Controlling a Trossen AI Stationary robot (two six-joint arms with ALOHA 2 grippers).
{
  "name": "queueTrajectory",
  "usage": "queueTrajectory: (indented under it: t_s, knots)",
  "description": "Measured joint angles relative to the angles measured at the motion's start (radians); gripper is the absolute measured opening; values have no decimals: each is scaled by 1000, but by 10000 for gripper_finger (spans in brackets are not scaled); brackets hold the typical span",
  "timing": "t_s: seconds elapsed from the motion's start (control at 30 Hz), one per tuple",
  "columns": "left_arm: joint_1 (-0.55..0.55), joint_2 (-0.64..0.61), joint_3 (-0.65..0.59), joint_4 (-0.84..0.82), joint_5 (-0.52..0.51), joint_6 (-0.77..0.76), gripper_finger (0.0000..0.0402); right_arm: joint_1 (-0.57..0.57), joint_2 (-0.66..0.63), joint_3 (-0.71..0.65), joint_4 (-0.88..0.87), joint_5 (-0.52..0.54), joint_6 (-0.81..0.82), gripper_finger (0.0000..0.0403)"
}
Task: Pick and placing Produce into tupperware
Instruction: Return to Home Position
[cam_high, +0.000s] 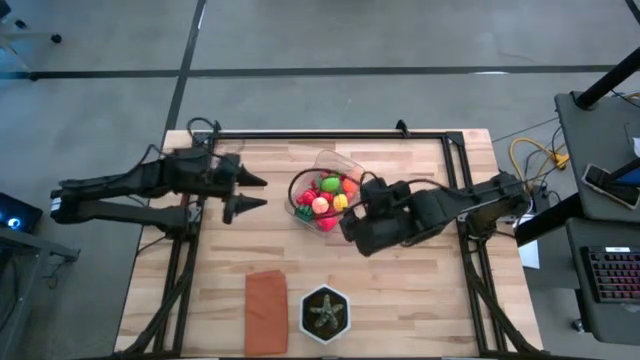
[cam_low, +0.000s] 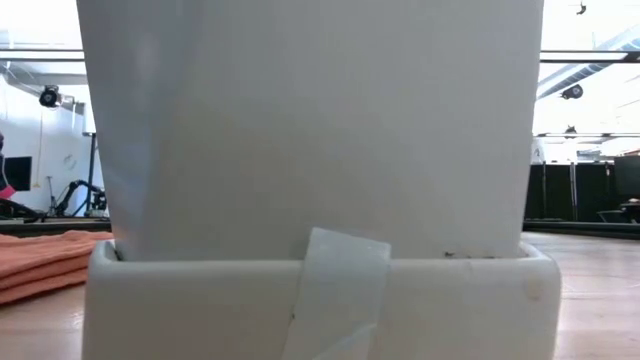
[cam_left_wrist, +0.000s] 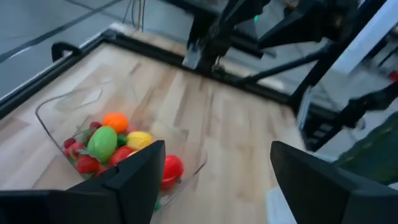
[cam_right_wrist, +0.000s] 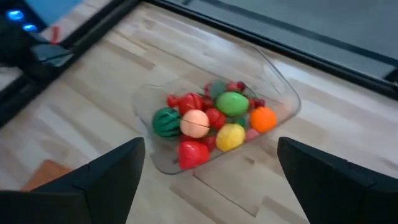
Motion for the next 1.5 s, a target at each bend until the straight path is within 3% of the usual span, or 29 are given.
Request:
queueTrajectory:
  t_s: [0.2,0.43,0.6,0.73,0.83,0.93,1.1,1.3,1.5]
  knots:
    - [-1,-107,-65,23,1,-91,276,-4,-120,-82,100,-26,-143,359]
    - [-1,-206,-288,213,9,-273,276,-10,-429,-430,150,-26,-60,359]
    - [0,-299,-394,371,26,-313,276,2,-666,-746,562,-128,-193,359]
    - [4,-413,-412,346,-6,-313,277,2,-807,-996,1001,-250,-391,359]
    - [5,-500,-423,286,-11,-324,277,2,-870,-1147,1216,-286,-509,359]
    - [4,-593,-424,249,-10,-344,277,-9,-934,-1244,1247,-284,-492,359]
    - [4,-737,-427,245,1,-306,277,-20,-1047,-1348,1134,-282,-240,359]
    - [3,-698,-399,262,141,-246,277,-16,-1145,-1430,1334,-396,-487,359]
    - [4,-729,-428,244,130,-253,277,-16,-1256,-1515,1434,-429,-577,359]
